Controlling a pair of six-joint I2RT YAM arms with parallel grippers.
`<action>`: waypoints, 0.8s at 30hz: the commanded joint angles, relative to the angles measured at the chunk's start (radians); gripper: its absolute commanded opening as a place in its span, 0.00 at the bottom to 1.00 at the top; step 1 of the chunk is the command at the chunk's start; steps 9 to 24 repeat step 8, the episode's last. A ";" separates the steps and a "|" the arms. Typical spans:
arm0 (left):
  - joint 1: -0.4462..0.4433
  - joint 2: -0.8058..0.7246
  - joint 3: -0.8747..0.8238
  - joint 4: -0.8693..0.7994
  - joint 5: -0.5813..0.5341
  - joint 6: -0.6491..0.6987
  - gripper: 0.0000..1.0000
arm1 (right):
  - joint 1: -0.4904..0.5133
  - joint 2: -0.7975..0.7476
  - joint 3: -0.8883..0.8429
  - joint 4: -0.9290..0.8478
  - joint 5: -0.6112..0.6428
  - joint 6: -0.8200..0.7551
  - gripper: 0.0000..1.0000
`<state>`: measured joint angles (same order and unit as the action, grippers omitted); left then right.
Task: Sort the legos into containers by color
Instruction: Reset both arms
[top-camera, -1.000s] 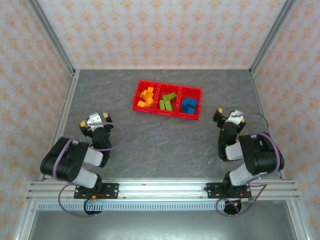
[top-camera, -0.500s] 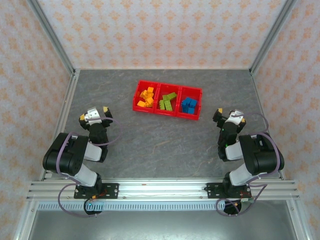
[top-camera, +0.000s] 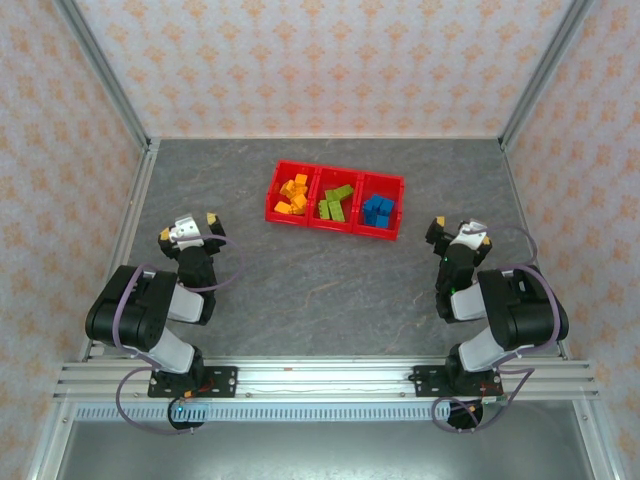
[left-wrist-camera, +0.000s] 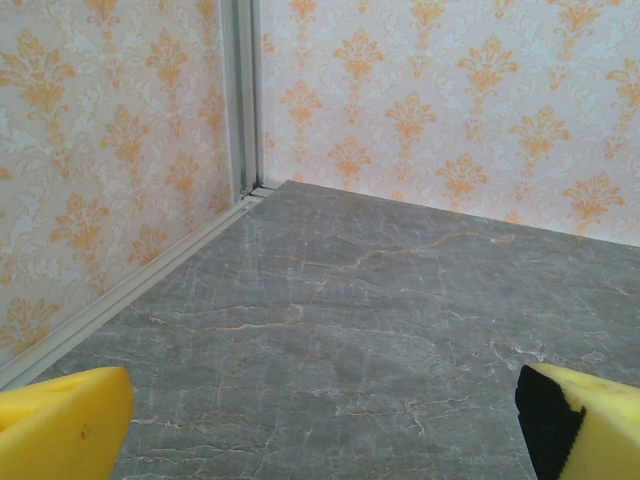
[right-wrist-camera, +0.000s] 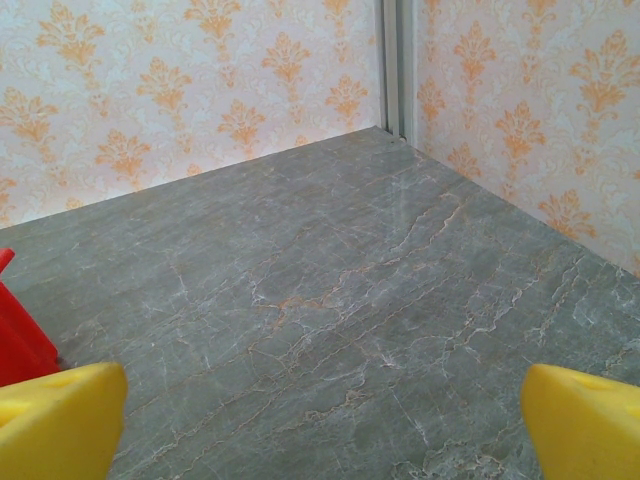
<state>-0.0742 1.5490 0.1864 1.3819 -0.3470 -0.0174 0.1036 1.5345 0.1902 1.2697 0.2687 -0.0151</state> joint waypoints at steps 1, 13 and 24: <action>-0.002 0.001 -0.007 0.045 0.017 0.002 1.00 | -0.005 -0.009 0.012 0.027 0.003 0.006 1.00; -0.002 0.001 -0.007 0.046 0.016 0.002 1.00 | -0.009 -0.010 0.016 0.020 -0.007 0.008 1.00; -0.002 0.001 -0.007 0.046 0.016 0.002 1.00 | -0.009 -0.010 0.016 0.020 -0.007 0.008 1.00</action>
